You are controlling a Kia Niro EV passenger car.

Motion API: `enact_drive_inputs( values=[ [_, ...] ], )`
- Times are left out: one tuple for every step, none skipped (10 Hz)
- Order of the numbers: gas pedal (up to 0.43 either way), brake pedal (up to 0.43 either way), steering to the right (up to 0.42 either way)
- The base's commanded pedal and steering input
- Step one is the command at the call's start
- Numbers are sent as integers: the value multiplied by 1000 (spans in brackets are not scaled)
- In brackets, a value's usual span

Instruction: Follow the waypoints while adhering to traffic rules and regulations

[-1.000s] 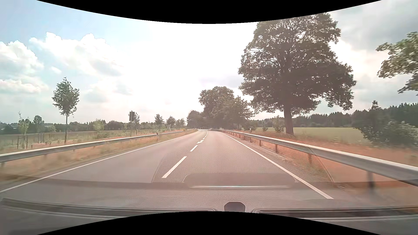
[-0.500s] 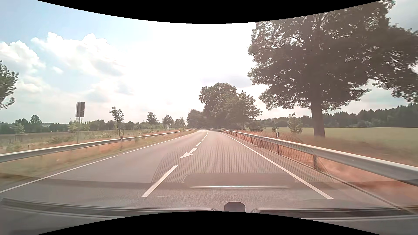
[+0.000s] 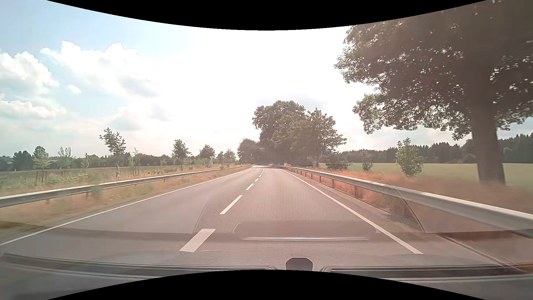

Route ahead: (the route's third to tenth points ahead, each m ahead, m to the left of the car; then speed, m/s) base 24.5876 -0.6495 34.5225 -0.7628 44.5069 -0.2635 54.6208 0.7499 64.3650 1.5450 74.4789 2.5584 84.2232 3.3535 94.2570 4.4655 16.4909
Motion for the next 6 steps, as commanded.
enact_drive_inputs(
  values=[
    [150, 0, -5],
    [150, 0, -4],
    [150, 0, -5],
    [150, 0, -4],
    [150, 0, -4],
    [150, 0, -4]
  ],
)
